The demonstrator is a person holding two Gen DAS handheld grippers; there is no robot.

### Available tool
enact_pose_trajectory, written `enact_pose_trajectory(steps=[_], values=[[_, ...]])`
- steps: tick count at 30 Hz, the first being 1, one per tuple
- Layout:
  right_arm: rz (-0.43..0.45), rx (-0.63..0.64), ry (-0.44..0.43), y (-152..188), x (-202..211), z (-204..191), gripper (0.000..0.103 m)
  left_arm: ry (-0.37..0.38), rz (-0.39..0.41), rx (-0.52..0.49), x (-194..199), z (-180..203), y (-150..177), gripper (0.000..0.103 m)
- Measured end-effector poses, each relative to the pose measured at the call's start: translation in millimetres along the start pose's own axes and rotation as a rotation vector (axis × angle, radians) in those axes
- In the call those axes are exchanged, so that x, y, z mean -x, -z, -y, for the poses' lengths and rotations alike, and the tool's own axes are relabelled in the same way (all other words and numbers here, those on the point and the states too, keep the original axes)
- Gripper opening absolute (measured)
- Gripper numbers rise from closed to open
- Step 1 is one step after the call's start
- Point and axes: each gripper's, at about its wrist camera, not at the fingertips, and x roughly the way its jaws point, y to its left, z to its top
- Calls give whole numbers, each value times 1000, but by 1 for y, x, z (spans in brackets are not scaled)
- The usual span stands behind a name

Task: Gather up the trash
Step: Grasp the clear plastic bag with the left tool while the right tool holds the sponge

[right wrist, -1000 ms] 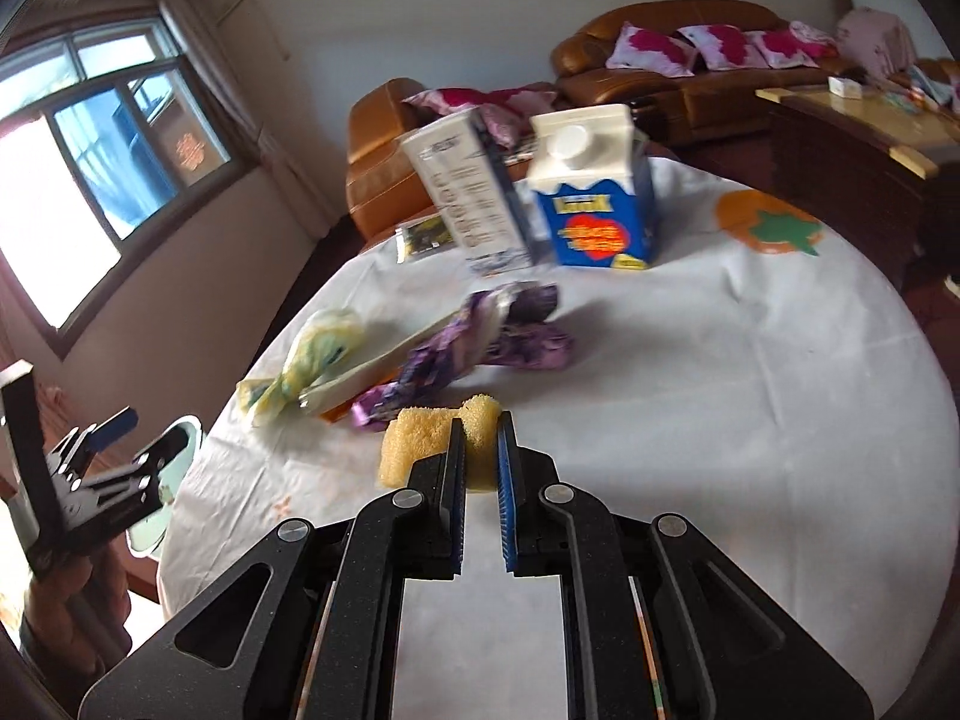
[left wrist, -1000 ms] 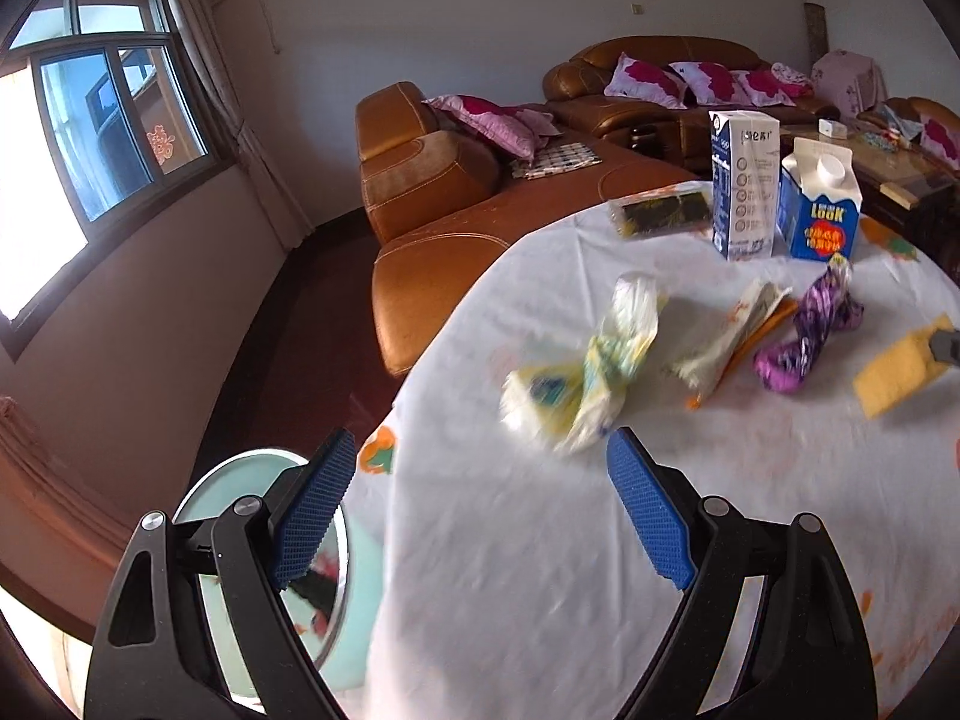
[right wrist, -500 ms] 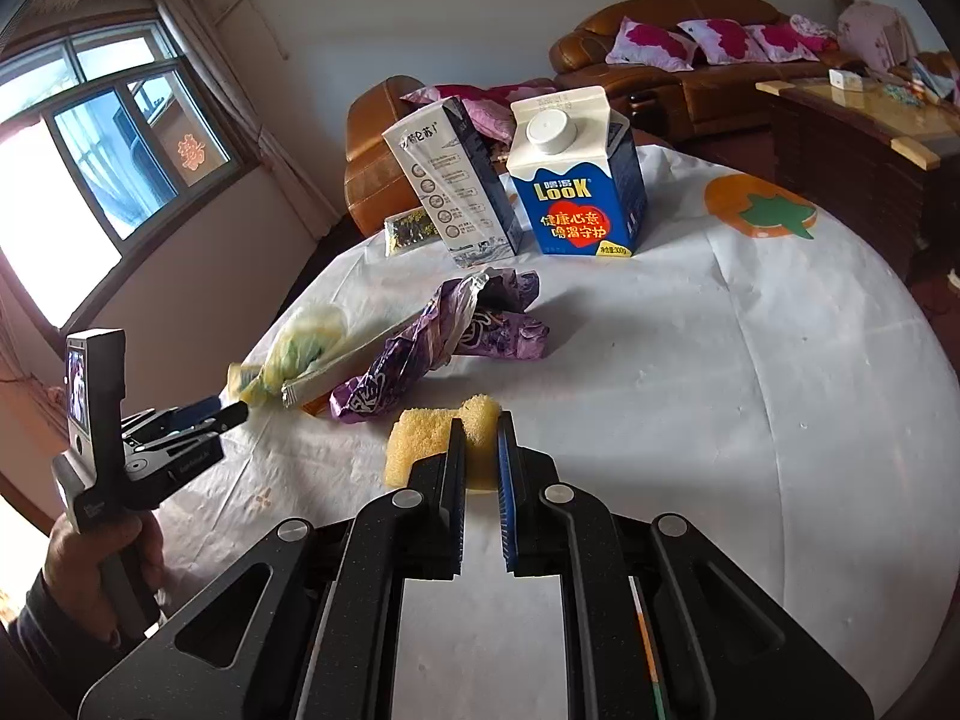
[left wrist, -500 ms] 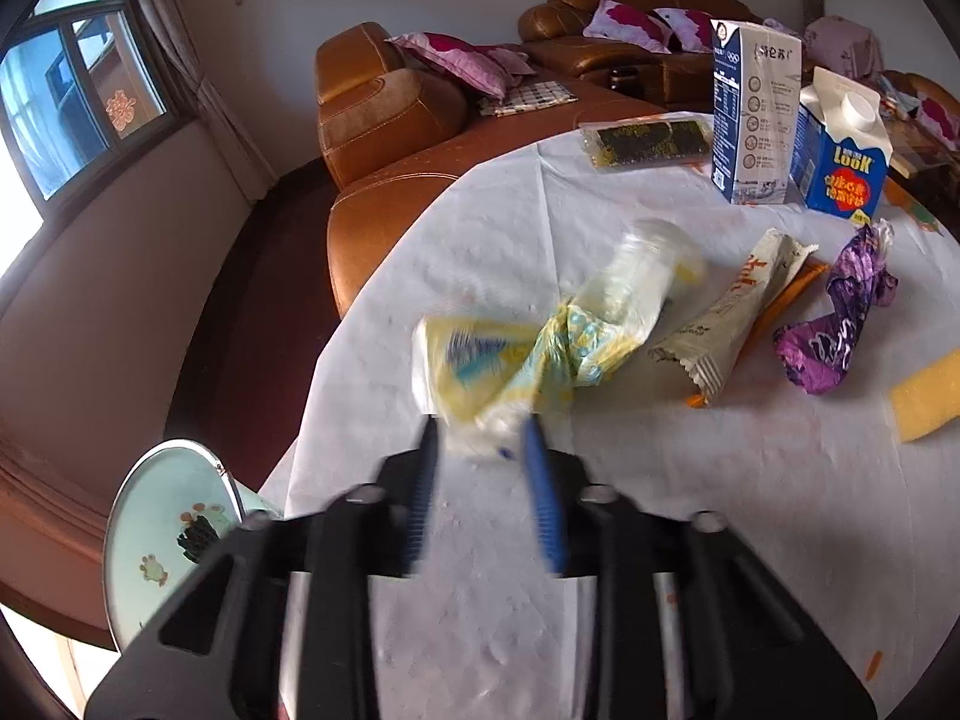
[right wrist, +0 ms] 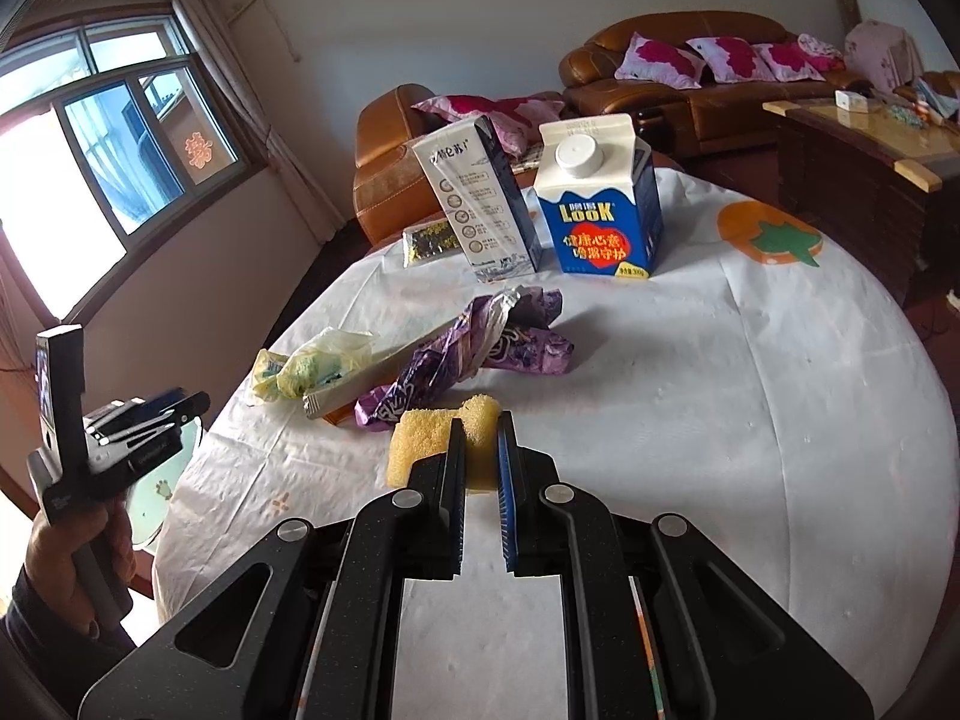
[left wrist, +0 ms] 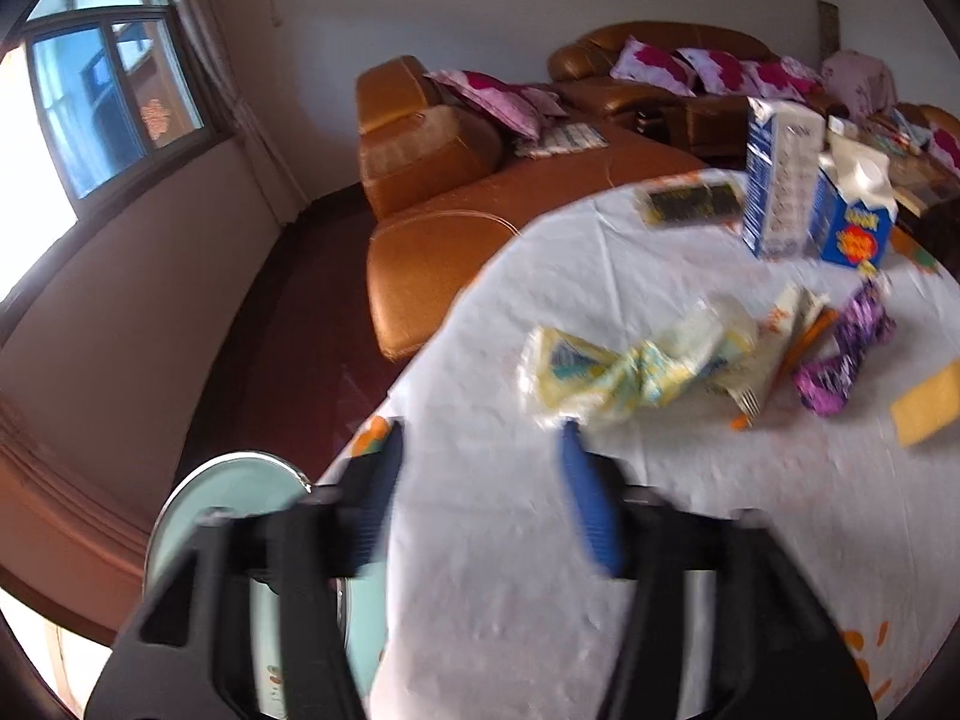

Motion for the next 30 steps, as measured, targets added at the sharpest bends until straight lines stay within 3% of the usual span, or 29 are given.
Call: enact_pose_trajectory(steps=[7, 10, 13, 14, 16, 23, 30], values=[[19, -14, 18, -9, -3, 10, 10, 12, -20, 35, -30, 9, -27, 62], [17, -6, 17, -9, -6, 10, 10, 15, -77, 30, -55, 16, -29, 61], [10, -7, 18, -7, -10, 12, 11, 65, -144, 21, -73, 24, -19, 58], [6, -10, 18, -6, -13, 13, 11, 80, -151, 24, -76, 26, -15, 55], [0, -17, 15, -4, -15, 16, 11, 116, -141, 29, -76, 28, -11, 38], [5, -24, 8, -1, -12, 14, 11, 122, -133, -25, -63, 31, -8, 7], [29, -13, -11, -4, 0, 1, 11, 93, -60, -39, -25, 12, 0, 6]])
